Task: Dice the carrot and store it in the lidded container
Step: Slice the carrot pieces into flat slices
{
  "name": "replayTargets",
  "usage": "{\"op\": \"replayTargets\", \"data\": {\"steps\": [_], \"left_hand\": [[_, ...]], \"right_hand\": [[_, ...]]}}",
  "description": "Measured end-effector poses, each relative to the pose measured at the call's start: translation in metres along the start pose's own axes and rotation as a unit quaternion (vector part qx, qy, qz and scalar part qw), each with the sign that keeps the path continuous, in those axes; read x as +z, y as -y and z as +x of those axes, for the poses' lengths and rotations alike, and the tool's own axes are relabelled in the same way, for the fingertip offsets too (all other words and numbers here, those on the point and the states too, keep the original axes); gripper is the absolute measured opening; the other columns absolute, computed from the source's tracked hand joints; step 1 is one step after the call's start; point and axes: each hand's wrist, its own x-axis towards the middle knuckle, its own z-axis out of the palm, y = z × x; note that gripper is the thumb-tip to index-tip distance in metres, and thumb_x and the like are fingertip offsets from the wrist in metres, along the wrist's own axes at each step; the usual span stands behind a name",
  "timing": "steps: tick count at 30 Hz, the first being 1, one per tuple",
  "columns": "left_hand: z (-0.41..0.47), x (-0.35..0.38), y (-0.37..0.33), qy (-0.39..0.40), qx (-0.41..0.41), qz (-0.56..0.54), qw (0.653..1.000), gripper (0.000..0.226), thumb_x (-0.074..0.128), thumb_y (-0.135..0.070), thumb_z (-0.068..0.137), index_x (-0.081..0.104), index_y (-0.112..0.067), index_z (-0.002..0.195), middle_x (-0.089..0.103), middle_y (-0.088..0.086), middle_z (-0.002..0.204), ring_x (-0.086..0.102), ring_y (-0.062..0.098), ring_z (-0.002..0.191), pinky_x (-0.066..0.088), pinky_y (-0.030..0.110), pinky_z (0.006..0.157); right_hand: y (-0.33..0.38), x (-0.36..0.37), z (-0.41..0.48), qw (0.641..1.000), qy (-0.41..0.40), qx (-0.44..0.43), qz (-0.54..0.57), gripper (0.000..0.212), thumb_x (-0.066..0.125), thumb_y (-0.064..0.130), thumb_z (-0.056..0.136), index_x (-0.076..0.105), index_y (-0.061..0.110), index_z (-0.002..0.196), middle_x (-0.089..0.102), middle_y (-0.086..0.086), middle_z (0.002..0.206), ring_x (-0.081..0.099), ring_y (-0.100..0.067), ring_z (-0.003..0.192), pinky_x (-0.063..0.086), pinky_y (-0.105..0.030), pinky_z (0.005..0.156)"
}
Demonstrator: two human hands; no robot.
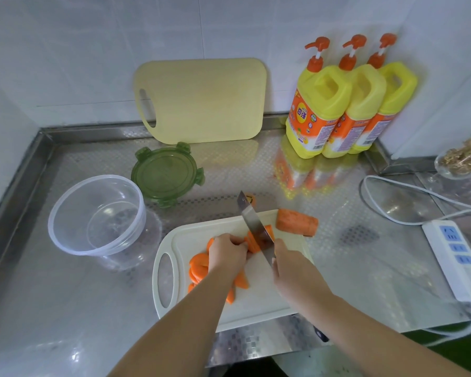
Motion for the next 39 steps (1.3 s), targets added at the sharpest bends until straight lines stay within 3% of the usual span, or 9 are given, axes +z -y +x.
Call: {"op": "replayTargets", "data": {"steps": [7, 10, 15, 18, 21, 25, 29, 32, 39], "left_hand": [[-0.003, -0.001, -0.002, 0.0, 0.001, 0.023, 1.0, 0.008, 0.061, -0.016, 0.084, 0.067, -0.016, 0.078, 0.072, 0.004, 0.077, 0.068, 0.023, 0.083, 0.056, 0.04, 0.082], [-0.004, -0.002, -0.003, 0.001, 0.0, 0.021, 1.0, 0.008, 0.061, -0.017, 0.08, 0.069, -0.015, 0.079, 0.072, 0.004, 0.076, 0.068, 0.024, 0.082, 0.057, 0.041, 0.081], [-0.015, -0.004, -0.011, -0.01, 0.011, 0.01, 1.0, 0.025, 0.06, -0.009, 0.081, 0.065, -0.016, 0.057, 0.071, 0.014, 0.07, 0.068, 0.033, 0.079, 0.057, 0.044, 0.076], [-0.018, -0.005, -0.013, -0.016, 0.008, 0.01, 1.0, 0.029, 0.06, -0.008, 0.082, 0.062, -0.017, 0.055, 0.071, 0.015, 0.071, 0.068, 0.032, 0.079, 0.057, 0.044, 0.077], [-0.018, -0.005, -0.014, -0.016, 0.004, 0.002, 1.0, 0.028, 0.06, -0.007, 0.083, 0.061, -0.018, 0.057, 0.071, 0.014, 0.071, 0.068, 0.032, 0.08, 0.057, 0.044, 0.077], [-0.014, -0.004, -0.012, -0.007, -0.001, 0.006, 1.0, 0.019, 0.06, -0.009, 0.084, 0.065, -0.015, 0.066, 0.071, 0.01, 0.073, 0.069, 0.029, 0.081, 0.058, 0.041, 0.077], [-0.011, -0.003, -0.009, -0.004, -0.006, 0.009, 1.0, 0.008, 0.061, -0.012, 0.084, 0.069, -0.012, 0.08, 0.071, 0.006, 0.075, 0.068, 0.024, 0.08, 0.058, 0.039, 0.078], [-0.01, -0.003, -0.008, -0.004, -0.005, 0.018, 1.0, 0.008, 0.062, -0.014, 0.084, 0.07, -0.012, 0.082, 0.071, 0.005, 0.076, 0.068, 0.023, 0.08, 0.058, 0.038, 0.079], [-0.012, -0.003, -0.011, -0.012, 0.001, 0.021, 1.0, 0.027, 0.06, -0.009, 0.086, 0.063, -0.023, 0.064, 0.072, 0.007, 0.075, 0.068, 0.023, 0.08, 0.057, 0.036, 0.079]], "right_hand": [[0.009, 0.002, -0.01, 0.998, 0.001, -0.023, -0.054, 0.036, 0.032, 0.011, 0.099, 0.029, 0.015, 0.134, 0.032, 0.006, 0.069, 0.05, -0.018, 0.076, 0.032, -0.023, 0.054], [0.012, 0.004, -0.013, 0.998, 0.012, -0.018, -0.066, 0.037, 0.036, 0.01, 0.098, 0.029, 0.014, 0.134, 0.031, 0.006, 0.068, 0.046, -0.015, 0.069, 0.026, -0.019, 0.049], [0.013, 0.006, -0.014, 0.997, 0.015, -0.019, -0.074, 0.037, 0.035, 0.012, 0.099, 0.027, 0.013, 0.136, 0.03, 0.006, 0.069, 0.045, -0.016, 0.075, 0.025, -0.018, 0.049], [0.013, 0.006, -0.013, 0.997, 0.021, -0.023, -0.076, 0.042, 0.035, 0.012, 0.1, 0.024, 0.013, 0.139, 0.033, 0.004, 0.073, 0.044, -0.016, 0.077, 0.033, -0.024, 0.063], [0.013, 0.005, -0.013, 0.997, 0.025, -0.026, -0.073, 0.042, 0.036, 0.011, 0.099, 0.024, 0.013, 0.14, 0.029, 0.006, 0.069, 0.046, -0.016, 0.077, 0.036, -0.025, 0.065], [0.013, 0.005, -0.011, 0.996, 0.03, -0.027, -0.076, 0.042, 0.036, 0.01, 0.098, 0.025, 0.013, 0.138, 0.028, 0.006, 0.068, 0.045, -0.017, 0.077, 0.029, -0.021, 0.051], [0.015, 0.004, -0.008, 0.996, 0.03, -0.03, -0.081, 0.042, 0.037, 0.009, 0.098, 0.026, 0.013, 0.138, 0.028, 0.007, 0.068, 0.045, -0.015, 0.077, 0.037, -0.025, 0.066], [0.015, 0.004, -0.006, 0.996, 0.029, -0.026, -0.077, 0.042, 0.038, 0.009, 0.098, 0.027, 0.014, 0.138, 0.03, 0.007, 0.069, 0.046, -0.014, 0.078, 0.038, -0.026, 0.068], [0.015, 0.006, 0.003, 0.996, 0.047, -0.02, -0.076, 0.034, 0.038, 0.009, 0.097, 0.033, 0.015, 0.13, 0.034, 0.007, 0.07, 0.048, -0.015, 0.076, 0.04, -0.027, 0.066]]}}
